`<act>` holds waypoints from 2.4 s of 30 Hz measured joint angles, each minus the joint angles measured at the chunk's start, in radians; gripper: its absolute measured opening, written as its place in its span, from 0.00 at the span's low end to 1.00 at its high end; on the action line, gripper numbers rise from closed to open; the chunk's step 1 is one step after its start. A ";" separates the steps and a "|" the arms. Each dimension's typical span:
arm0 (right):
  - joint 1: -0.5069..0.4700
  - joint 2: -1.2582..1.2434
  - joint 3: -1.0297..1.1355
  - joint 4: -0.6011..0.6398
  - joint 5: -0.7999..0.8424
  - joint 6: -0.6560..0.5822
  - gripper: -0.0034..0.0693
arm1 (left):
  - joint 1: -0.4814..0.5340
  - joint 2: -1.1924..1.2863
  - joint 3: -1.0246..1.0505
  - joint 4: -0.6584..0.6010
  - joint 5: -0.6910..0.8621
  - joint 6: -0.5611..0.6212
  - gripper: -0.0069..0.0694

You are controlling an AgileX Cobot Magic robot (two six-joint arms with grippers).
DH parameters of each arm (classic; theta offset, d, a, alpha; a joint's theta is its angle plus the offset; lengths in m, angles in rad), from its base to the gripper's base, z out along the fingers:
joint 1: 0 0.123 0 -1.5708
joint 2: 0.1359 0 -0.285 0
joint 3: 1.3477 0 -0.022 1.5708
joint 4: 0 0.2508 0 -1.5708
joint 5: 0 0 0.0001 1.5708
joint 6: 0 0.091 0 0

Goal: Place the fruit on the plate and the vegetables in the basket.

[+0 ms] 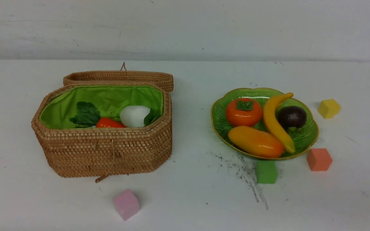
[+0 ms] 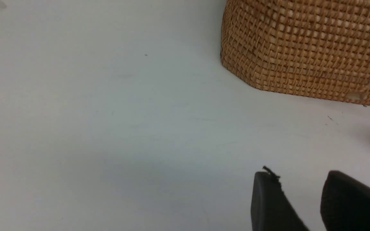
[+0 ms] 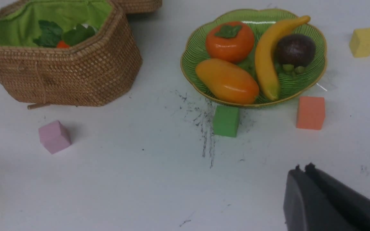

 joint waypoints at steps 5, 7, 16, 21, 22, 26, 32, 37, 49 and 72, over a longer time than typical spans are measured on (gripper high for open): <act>0.000 -0.021 0.000 -0.011 0.001 -0.003 0.04 | 0.000 0.000 0.000 0.000 0.000 0.000 0.40; 0.000 -0.021 0.000 -0.033 0.001 -0.003 0.04 | 0.000 0.000 0.000 0.000 0.000 0.000 0.40; -0.026 -0.053 0.043 -0.141 0.003 0.037 0.05 | 0.000 0.000 0.000 0.000 0.000 0.000 0.40; -0.040 -0.141 0.202 -0.399 -0.106 0.291 0.05 | 0.000 0.000 0.000 0.000 0.000 0.000 0.40; -0.040 -0.151 0.210 -0.410 -0.111 0.304 0.05 | 0.000 0.000 0.000 0.000 0.000 0.000 0.40; -0.040 -0.260 0.381 -0.634 -0.278 0.554 0.05 | 0.000 0.000 0.000 0.000 0.000 0.000 0.40; -0.040 -0.378 0.550 -0.784 -0.467 0.666 0.06 | 0.000 0.000 0.000 0.000 0.000 0.000 0.40; -0.047 -0.400 0.711 -0.758 -0.519 0.685 0.07 | 0.000 0.000 0.000 0.000 0.000 0.000 0.40; -0.051 -0.400 0.731 -0.461 -0.500 0.383 0.08 | 0.000 0.000 0.000 0.000 0.000 0.000 0.40; -0.080 -0.400 0.731 -0.416 -0.500 0.343 0.11 | 0.000 0.000 0.000 0.000 0.000 0.000 0.40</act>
